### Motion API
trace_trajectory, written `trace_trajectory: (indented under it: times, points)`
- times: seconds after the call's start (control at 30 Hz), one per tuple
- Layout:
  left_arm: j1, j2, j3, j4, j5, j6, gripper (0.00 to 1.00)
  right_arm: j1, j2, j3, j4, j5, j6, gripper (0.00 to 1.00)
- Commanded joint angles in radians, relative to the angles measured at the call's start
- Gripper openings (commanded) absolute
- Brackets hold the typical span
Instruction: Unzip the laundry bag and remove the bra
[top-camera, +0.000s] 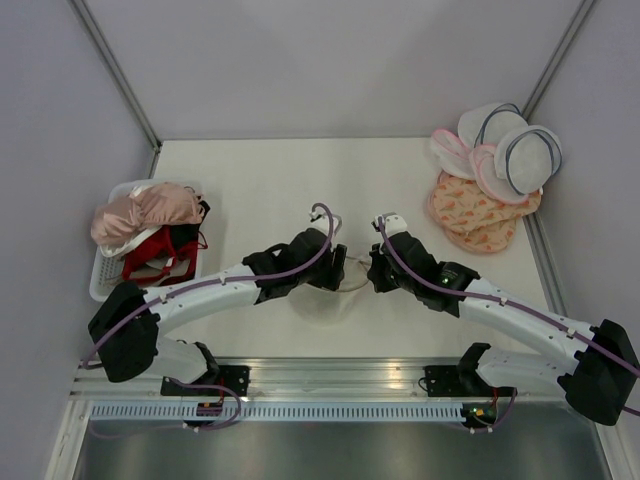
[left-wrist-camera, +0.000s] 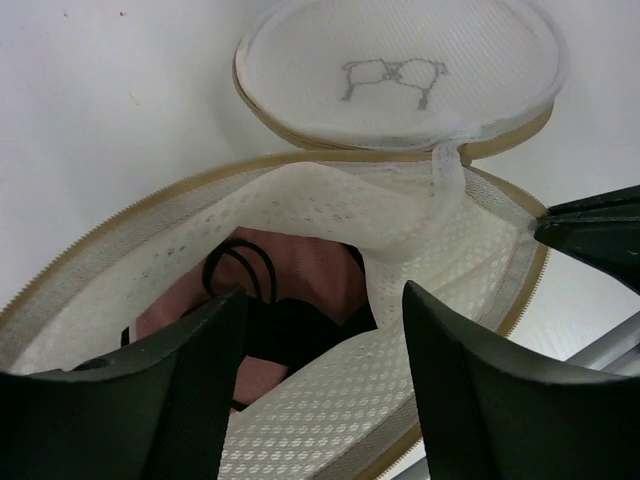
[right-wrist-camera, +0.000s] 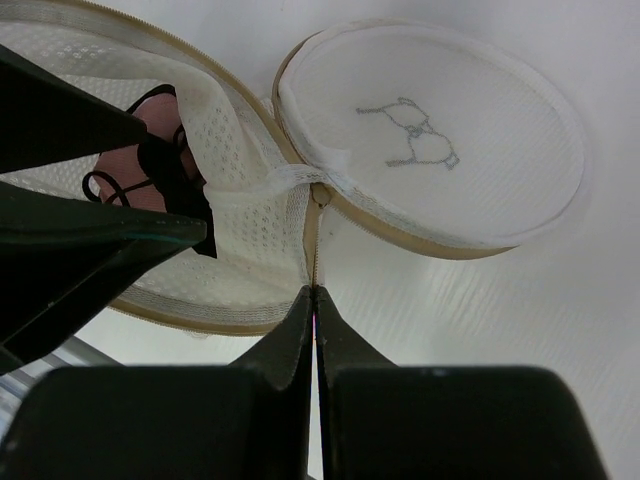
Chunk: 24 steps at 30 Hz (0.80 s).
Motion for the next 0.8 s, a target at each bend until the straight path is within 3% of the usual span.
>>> trace_trajectory:
  times: [0.0,0.1,0.3,0.43,0.53,0.67,0.77]
  points:
    - [-0.023,0.020,0.058,0.009,-0.045,-0.003,0.65,0.002,-0.006,0.030,0.004,0.036,-0.012,0.00]
    - [-0.025,0.052,0.055,-0.008,-0.072,-0.023,0.57,0.002,0.004,0.029,0.004,0.034,-0.009,0.00]
    - [-0.023,0.153,0.067,-0.077,-0.224,-0.057,0.54,0.002,-0.001,0.020,0.002,0.041,-0.008,0.00]
    - [-0.025,0.204,0.063,-0.047,-0.191,-0.061,0.54,0.002,-0.010,0.009,-0.003,0.044,-0.008,0.00]
    - [-0.023,0.236,0.064,-0.013,-0.134,-0.055,0.61,0.002,-0.015,0.007,-0.009,0.047,-0.009,0.00]
    - [-0.026,0.202,-0.006,0.097,-0.047,-0.046,0.81,0.002,-0.021,0.003,-0.015,0.050,-0.017,0.00]
    - [-0.025,0.208,-0.020,0.119,-0.045,-0.035,0.86,0.002,-0.018,0.000,-0.012,0.050,-0.014,0.00]
